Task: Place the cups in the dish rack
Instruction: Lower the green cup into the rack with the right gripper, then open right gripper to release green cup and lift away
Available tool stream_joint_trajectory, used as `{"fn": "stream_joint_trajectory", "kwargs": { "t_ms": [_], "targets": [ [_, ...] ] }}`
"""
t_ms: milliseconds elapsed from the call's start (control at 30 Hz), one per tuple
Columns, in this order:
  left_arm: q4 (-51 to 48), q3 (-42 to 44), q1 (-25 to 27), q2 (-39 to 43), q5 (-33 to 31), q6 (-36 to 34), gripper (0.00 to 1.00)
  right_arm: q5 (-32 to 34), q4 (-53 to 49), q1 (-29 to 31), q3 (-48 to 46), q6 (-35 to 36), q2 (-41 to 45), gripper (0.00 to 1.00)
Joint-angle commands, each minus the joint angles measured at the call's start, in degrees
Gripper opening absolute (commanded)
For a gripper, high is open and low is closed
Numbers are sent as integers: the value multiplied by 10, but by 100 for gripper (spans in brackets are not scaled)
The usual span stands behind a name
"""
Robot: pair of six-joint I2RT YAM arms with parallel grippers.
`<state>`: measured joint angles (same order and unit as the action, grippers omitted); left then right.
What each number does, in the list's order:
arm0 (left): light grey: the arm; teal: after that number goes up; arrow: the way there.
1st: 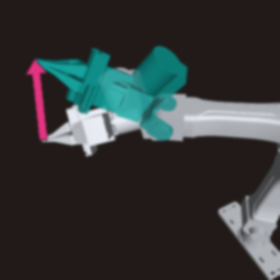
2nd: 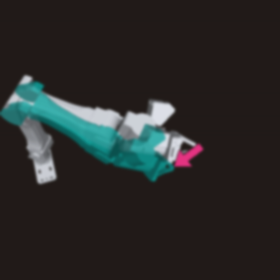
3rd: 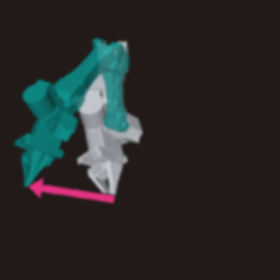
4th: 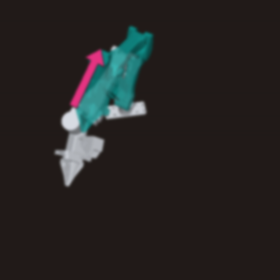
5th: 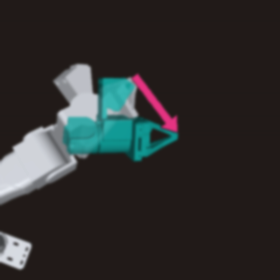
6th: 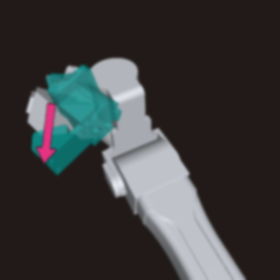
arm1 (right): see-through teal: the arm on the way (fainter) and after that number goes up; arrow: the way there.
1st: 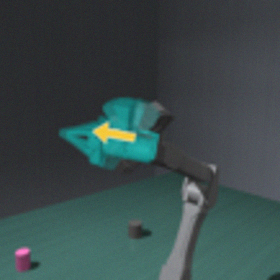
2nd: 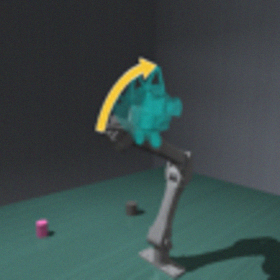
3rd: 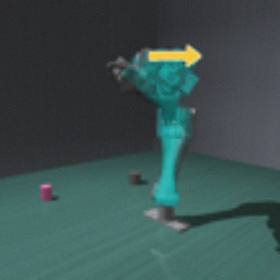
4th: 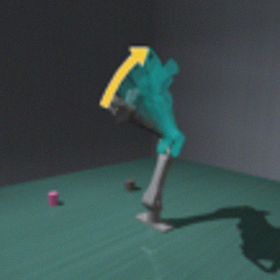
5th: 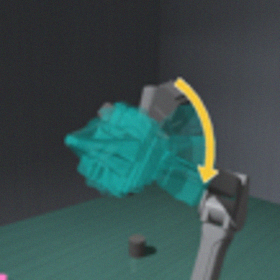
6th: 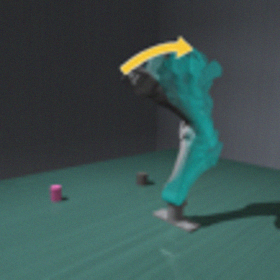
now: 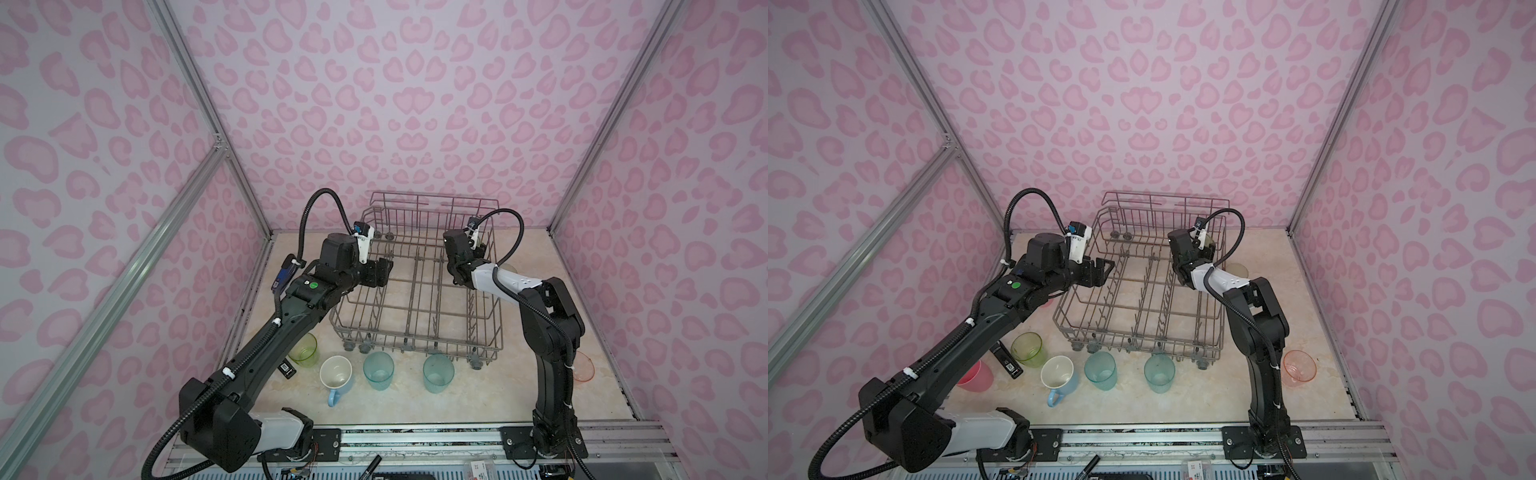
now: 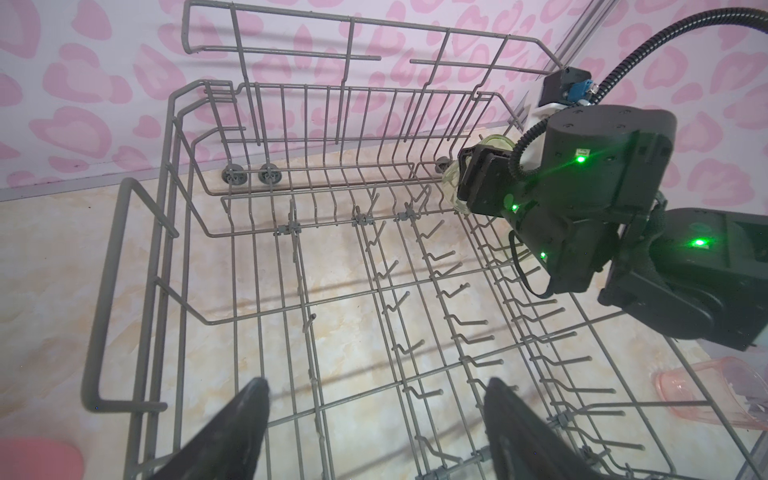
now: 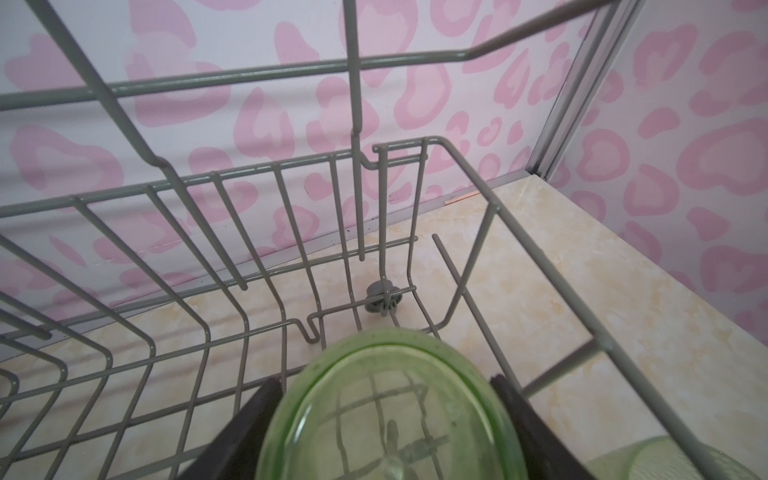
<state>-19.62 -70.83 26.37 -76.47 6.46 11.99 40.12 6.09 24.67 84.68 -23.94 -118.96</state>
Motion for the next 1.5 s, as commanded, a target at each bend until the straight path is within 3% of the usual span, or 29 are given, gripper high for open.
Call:
{"fn": "stream_joint_trajectory", "kwargs": {
  "t_ms": [0, 233, 700, 1100, 1467],
  "targets": [
    [20, 3, 0, 4, -4, -3, 83, -26, -101, -1, 0, -1, -15, 64],
    [20, 3, -2, 1, -4, -2, 84, -17, -139, -1, 38, -7, -7, 80],
    [19, 4, -4, -10, -7, -1, 87, -28, -180, -3, 47, 1, 71, 99],
    [12, 3, -5, -8, -40, 0, 90, -103, -296, 0, 68, 28, 182, 98],
    [-44, -47, -5, 3, -80, 24, 86, -220, -420, 33, 0, 36, 347, 90]
  ]
}}
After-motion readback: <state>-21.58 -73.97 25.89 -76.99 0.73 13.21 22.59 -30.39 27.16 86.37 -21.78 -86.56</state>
